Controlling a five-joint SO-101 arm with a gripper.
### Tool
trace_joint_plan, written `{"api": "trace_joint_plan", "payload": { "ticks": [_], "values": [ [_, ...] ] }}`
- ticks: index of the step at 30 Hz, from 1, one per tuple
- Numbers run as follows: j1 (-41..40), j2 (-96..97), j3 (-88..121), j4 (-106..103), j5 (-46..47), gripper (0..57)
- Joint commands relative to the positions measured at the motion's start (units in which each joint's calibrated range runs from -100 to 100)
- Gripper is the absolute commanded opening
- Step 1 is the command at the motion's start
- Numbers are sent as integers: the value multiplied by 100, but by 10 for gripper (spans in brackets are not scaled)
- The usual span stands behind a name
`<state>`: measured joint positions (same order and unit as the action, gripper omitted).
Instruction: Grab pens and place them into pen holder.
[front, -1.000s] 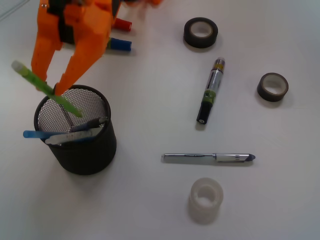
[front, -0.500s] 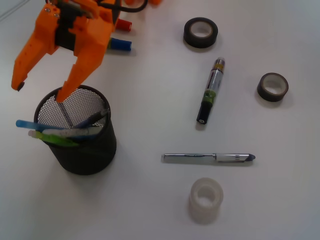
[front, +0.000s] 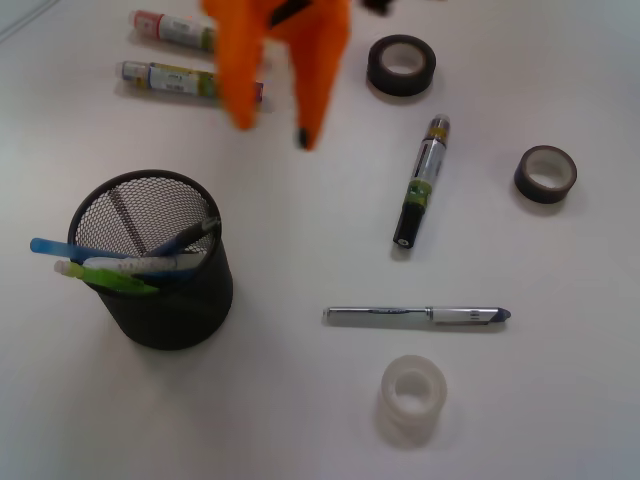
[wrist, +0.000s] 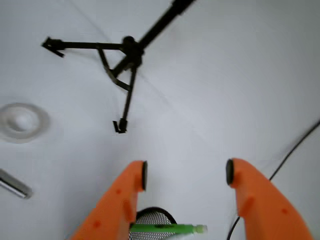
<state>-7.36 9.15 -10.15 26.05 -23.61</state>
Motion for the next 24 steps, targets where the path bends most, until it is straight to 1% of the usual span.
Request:
{"api": "trace_joint_plan", "payload": {
  "ticks": [1, 5, 12, 17, 24],
  "values": [
    [-344, 433, -896, 554, 186, 190],
    [-636, 1478, -2200, 1428, 391, 190],
    [-860, 3425, -4601, 2820, 654, 188],
    [-905, 4249, -5189, 3213, 767, 187],
    [-882, 4742, -5153, 3484, 825, 187]
  ]
}}
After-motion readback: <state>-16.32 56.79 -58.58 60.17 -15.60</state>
